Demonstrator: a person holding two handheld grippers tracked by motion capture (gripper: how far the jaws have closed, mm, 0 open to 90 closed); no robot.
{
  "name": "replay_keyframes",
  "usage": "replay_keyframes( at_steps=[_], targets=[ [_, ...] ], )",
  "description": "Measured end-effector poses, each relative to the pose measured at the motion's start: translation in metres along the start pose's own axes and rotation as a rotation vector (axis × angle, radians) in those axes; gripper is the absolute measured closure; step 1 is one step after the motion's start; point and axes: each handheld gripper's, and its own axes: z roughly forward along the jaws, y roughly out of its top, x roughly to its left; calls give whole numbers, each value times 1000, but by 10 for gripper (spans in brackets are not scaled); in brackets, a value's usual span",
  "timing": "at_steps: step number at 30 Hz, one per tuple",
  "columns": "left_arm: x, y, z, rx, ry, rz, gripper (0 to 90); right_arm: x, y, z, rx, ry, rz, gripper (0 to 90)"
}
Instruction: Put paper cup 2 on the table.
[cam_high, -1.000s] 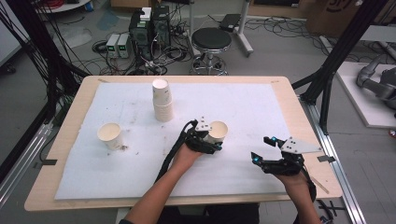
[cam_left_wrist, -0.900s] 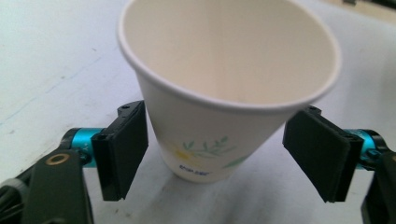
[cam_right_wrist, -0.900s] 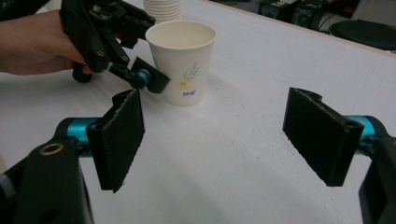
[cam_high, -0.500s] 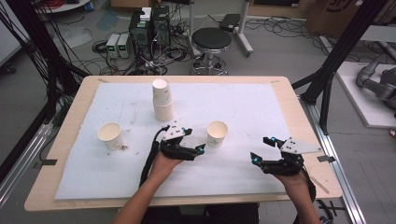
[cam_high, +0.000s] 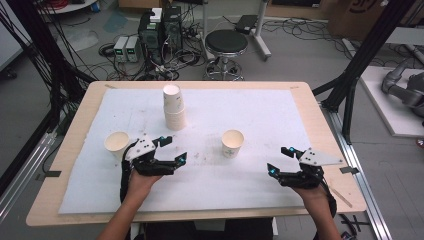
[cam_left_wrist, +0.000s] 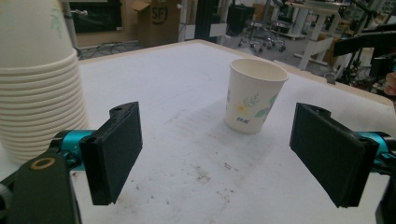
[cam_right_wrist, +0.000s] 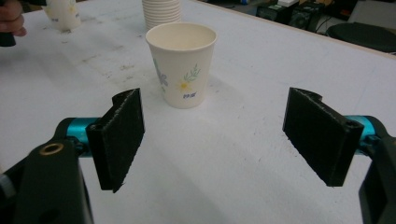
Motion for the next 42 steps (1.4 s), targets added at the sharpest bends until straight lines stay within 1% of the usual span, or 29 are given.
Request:
replay_keyframes(
  at_steps=[1,3,4,7,10,12,15,17,19,23,28,42],
  targets=[
    [0,0,-3,0,3,2,172,1,1,-1,-1,-4,-3,213],
    [-1,0,-9,-3,-9,5,173,1,2,-2,-11,-6,-9,212],
    [-2,0,-12,-5,-10,8,173,3,3,-3,-10,-6,-1,205],
    [-3,-2,-19,-16,-12,8,173,9,3,-6,-11,-3,-10,203],
    [-2,-3,-24,-25,1,12,174,15,2,-7,-7,-3,-18,204],
    [-1,-3,-27,-33,13,20,177,17,1,-7,-3,-5,-21,203],
    [-1,-5,-32,-45,23,12,177,19,0,-7,8,-15,-23,204],
    [-1,-6,-32,-41,22,8,177,20,-1,-7,12,-19,-22,203],
    [-2,-6,-32,-41,32,15,178,20,-1,-7,13,-19,-24,204],
    [-4,-6,-32,-36,37,26,180,19,-1,-5,10,-18,-22,204],
    [-4,-7,-32,-31,39,25,182,19,-1,-3,14,-6,-21,204],
    [-5,-8,-30,-28,46,30,182,18,-2,-5,5,-9,-16,204]
  ],
)
